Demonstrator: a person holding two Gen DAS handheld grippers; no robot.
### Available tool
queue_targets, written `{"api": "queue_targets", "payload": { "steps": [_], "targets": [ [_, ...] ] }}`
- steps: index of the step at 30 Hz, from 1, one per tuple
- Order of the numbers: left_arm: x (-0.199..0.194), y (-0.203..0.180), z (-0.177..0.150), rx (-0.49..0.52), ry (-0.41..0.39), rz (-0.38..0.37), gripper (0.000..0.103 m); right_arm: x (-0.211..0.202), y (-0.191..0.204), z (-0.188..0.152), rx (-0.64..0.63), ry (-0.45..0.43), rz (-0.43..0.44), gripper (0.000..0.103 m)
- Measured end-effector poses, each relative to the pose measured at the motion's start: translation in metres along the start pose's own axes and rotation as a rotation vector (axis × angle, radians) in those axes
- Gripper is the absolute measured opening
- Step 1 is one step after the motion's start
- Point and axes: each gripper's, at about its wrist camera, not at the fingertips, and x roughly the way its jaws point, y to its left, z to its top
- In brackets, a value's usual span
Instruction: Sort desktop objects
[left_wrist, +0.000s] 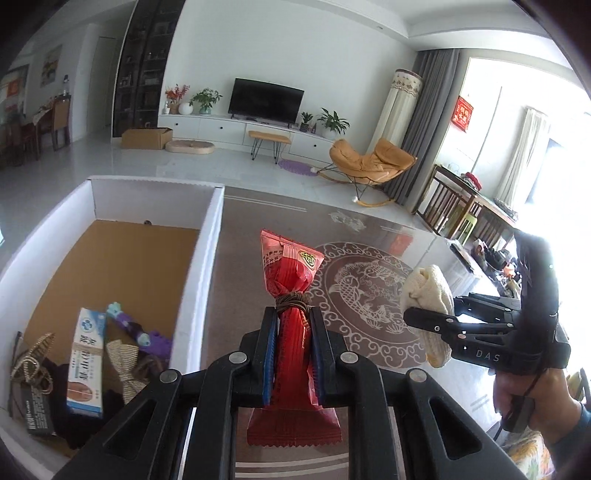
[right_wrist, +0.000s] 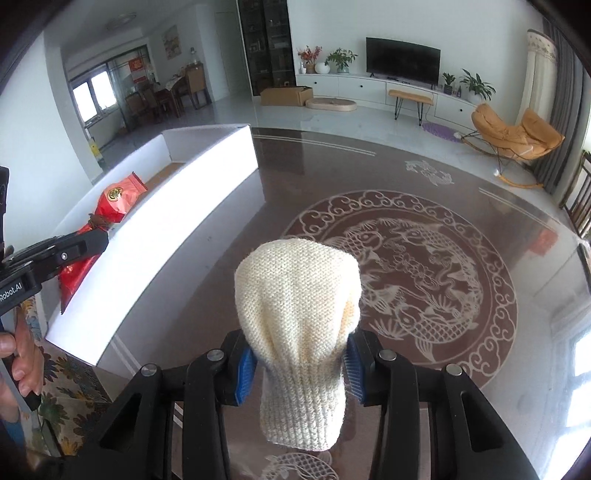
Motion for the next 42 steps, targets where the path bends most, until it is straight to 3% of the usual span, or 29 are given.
{"api": "queue_targets", "payload": {
  "steps": [3,6,9,12,13,14,15,16,17,20,23,28,31,35,39,42],
  "targets": [
    [-0.020,0.053,0.011,-0.041,-0.013,0.111,0.016,-0.001,0.061,0.040,-0.078,-0.067,0.087,0.042],
    [-0.022,0.110,0.005,-0.110,0.030,0.222,0.016,0.009,0.127,0.071,-0.160,-0.091,0.184,0.042],
    [-0.010,0.153,-0.011,-0.151,0.104,0.326,0.016,0.024,0.187,0.087,-0.214,-0.084,0.294,0.042],
    [0.004,0.182,-0.030,-0.188,0.181,0.413,0.018,0.053,0.236,0.086,-0.249,-0.020,0.392,0.046],
    [0.010,0.189,-0.037,-0.203,0.206,0.441,0.022,0.064,0.247,0.082,-0.258,0.002,0.403,0.056],
    [0.014,0.195,-0.042,-0.221,0.228,0.463,0.035,0.078,0.257,0.077,-0.265,0.032,0.405,0.066],
    [0.018,0.197,-0.045,-0.240,0.236,0.472,0.046,0.092,0.265,0.072,-0.269,0.081,0.412,0.087],
    [0.016,0.200,-0.050,-0.257,0.226,0.475,0.065,0.105,0.270,0.067,-0.267,0.129,0.419,0.090],
    [0.011,0.199,-0.053,-0.264,0.199,0.473,0.077,0.112,0.271,0.064,-0.260,0.145,0.421,0.090],
    [-0.001,0.185,-0.051,-0.232,0.118,0.472,0.089,0.106,0.262,0.062,-0.244,0.098,0.408,0.091],
    [-0.013,0.176,-0.045,-0.230,0.072,0.501,0.101,0.090,0.245,0.071,-0.236,0.045,0.344,0.101],
    [-0.028,0.175,-0.041,-0.343,0.046,0.560,0.102,0.080,0.230,0.089,-0.218,0.014,0.199,0.103],
    [-0.036,0.172,-0.046,-0.354,0.018,0.600,0.102,0.084,0.227,0.091,-0.212,0.039,0.116,0.103],
    [-0.046,0.163,-0.049,-0.285,-0.027,0.631,0.102,0.078,0.228,0.089,-0.202,0.035,0.116,0.103],
    [-0.051,0.161,-0.044,-0.227,0.002,0.757,0.102,0.067,0.241,0.086,-0.252,-0.027,0.098,0.103],
    [-0.056,0.165,-0.044,-0.238,0.020,0.737,0.102,0.062,0.247,0.086,-0.271,-0.059,0.096,0.103]
  ]
}}
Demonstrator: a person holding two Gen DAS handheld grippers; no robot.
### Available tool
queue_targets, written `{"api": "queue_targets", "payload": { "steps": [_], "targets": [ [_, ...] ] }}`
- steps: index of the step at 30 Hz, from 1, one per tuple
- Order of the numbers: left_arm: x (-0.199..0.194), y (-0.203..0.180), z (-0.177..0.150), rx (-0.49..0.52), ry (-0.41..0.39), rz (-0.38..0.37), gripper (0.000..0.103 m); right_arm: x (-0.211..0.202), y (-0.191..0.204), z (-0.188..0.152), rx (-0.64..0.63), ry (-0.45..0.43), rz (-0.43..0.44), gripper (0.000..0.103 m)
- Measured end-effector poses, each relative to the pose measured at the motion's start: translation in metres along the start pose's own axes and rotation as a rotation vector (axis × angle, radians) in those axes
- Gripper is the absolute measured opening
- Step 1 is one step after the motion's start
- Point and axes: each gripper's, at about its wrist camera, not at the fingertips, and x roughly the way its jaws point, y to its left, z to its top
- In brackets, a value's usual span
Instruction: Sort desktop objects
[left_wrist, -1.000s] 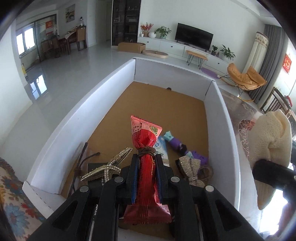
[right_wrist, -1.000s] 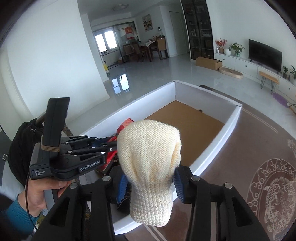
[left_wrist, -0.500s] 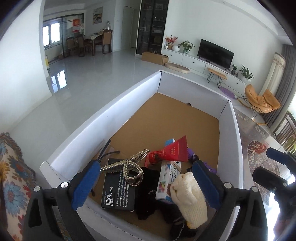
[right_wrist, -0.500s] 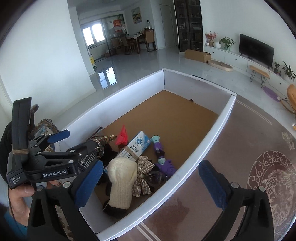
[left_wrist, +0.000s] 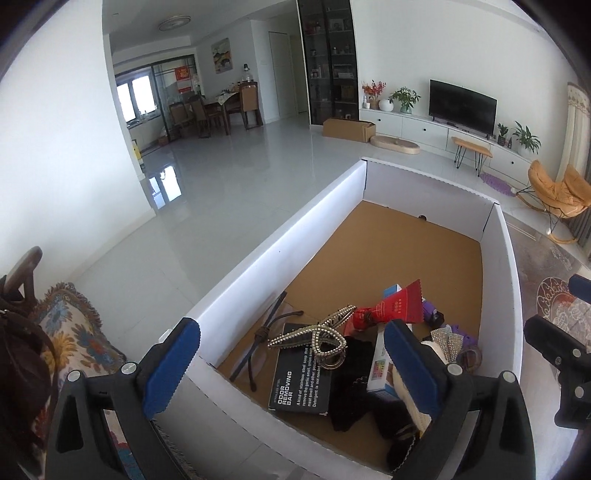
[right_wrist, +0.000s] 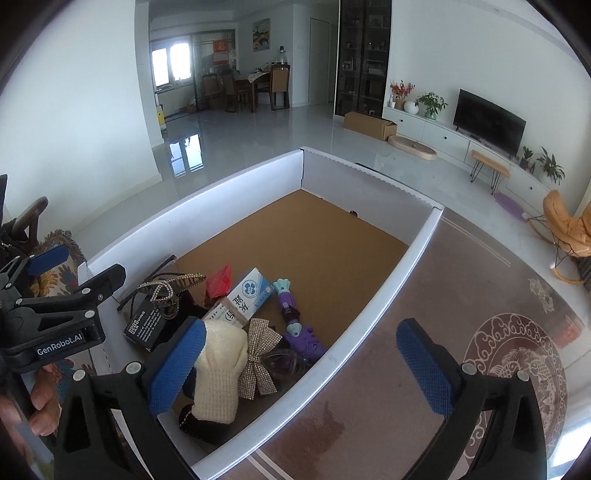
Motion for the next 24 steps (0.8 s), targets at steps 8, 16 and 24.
{"api": "queue_targets", "payload": {
  "steps": [8,16,24],
  "targets": [
    [0.008,0.022,-0.007,-0.102,0.064,-0.049,0.102,-0.002,0.011,0.001,-0.045,-0.024,-0.020,0.103],
    [-0.002,0.019,-0.012,-0.081,0.005,-0.042,0.101,0.004,0.015,-0.001,-0.046,-0.002,0.000,0.103],
    [-0.013,0.004,-0.010,-0.023,-0.025,-0.076,0.102,0.008,0.015,-0.005,-0.047,0.006,0.002,0.103]
  ]
}}
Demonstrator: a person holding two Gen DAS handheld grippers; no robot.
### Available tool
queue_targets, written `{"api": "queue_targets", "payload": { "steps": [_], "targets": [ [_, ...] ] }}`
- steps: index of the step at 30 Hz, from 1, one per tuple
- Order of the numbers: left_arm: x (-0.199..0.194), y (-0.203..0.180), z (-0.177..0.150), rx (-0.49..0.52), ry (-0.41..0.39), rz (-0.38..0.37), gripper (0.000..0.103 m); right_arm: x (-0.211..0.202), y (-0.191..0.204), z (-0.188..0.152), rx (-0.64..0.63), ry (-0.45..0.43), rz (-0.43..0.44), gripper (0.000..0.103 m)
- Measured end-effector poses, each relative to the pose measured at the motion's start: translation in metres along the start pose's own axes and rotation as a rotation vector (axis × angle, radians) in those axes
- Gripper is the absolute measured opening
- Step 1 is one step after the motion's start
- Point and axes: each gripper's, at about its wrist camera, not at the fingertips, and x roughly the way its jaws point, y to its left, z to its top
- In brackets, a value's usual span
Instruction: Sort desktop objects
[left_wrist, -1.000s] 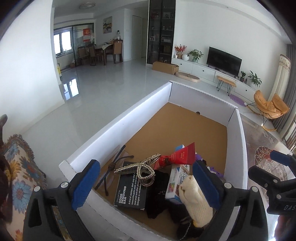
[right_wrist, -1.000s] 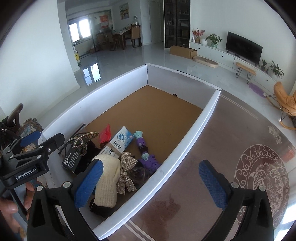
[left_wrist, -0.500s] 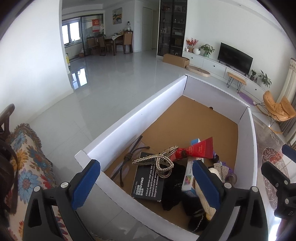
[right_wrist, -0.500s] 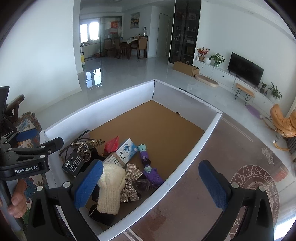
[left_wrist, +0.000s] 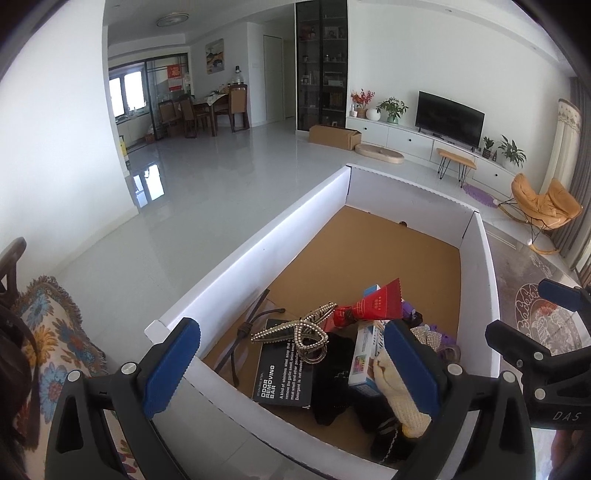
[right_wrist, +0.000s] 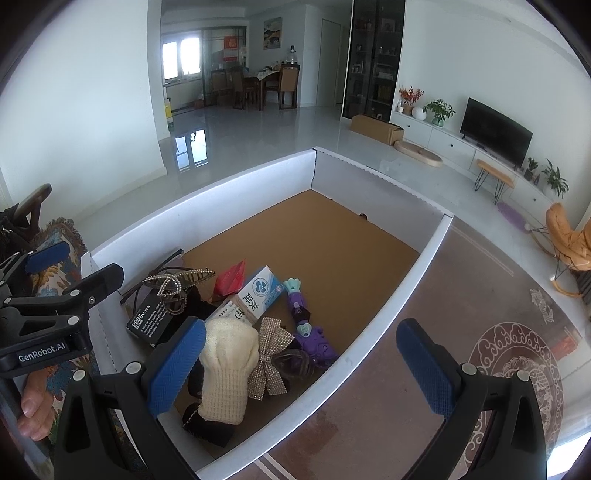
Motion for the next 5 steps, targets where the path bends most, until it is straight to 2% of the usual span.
{"api": "queue_targets", "payload": {
  "steps": [2,5],
  "targets": [
    [-0.0010,-0.0009,0.0003,-0.005,0.004,-0.022,0.102,-0.0019,0.0002,0.0011,-0.002,-0.004,0.001,0.103],
    [-0.0086,-0.0020,-0.0009,-0.006,-0.035,-0.028,0.102,-0.0031,-0.0001,0.0024,-0.004,-0.009,0.000,0.103]
  ]
}}
